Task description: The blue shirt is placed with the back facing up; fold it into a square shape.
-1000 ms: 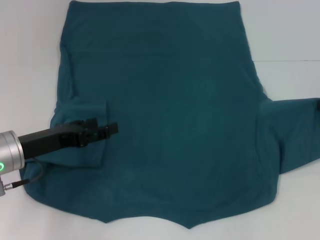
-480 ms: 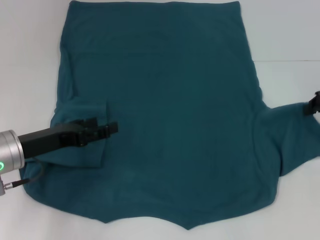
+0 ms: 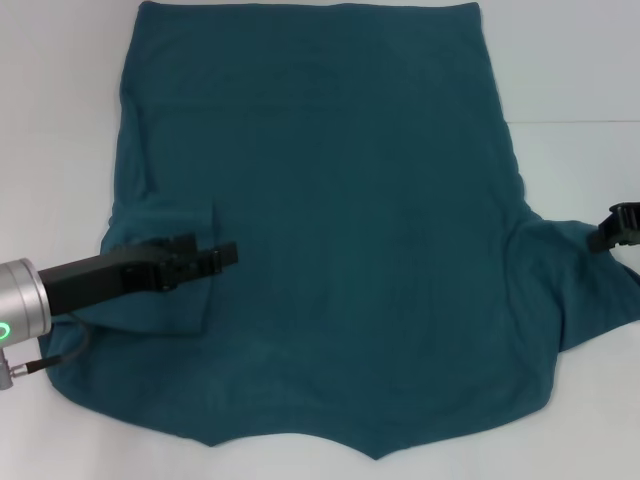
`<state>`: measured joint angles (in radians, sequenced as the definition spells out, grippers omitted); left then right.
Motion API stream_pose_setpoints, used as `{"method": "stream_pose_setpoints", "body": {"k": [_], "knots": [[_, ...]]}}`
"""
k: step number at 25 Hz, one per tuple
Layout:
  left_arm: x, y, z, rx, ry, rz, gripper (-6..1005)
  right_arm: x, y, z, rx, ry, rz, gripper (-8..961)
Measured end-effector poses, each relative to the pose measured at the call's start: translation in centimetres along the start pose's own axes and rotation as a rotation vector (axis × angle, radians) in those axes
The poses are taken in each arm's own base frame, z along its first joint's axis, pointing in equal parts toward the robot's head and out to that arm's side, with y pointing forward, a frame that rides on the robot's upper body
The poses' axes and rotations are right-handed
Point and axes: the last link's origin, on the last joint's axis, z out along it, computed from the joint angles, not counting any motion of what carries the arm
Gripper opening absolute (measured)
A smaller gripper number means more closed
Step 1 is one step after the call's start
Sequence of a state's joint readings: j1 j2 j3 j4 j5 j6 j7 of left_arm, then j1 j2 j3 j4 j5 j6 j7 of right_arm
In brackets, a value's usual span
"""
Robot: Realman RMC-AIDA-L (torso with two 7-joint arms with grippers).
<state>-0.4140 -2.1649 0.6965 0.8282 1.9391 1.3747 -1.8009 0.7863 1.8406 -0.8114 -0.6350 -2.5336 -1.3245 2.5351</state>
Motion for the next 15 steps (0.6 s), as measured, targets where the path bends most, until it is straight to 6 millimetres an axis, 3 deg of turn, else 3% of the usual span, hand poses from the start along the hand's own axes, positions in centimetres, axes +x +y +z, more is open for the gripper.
{"method": "stream_pose_setpoints", "body": {"k": [6,15], "knots": [[0.1,0.0,0.0,-0.001,0.011,-0.004,870,-0.2,1.0,0.0,-0.069,-0.018,0.021,39],[0.4,0.1,0.1,-0.002,0.027,-0.005,870,-1.1,4.4,1.9,-0.145,-0.035,0.031,42]]}}
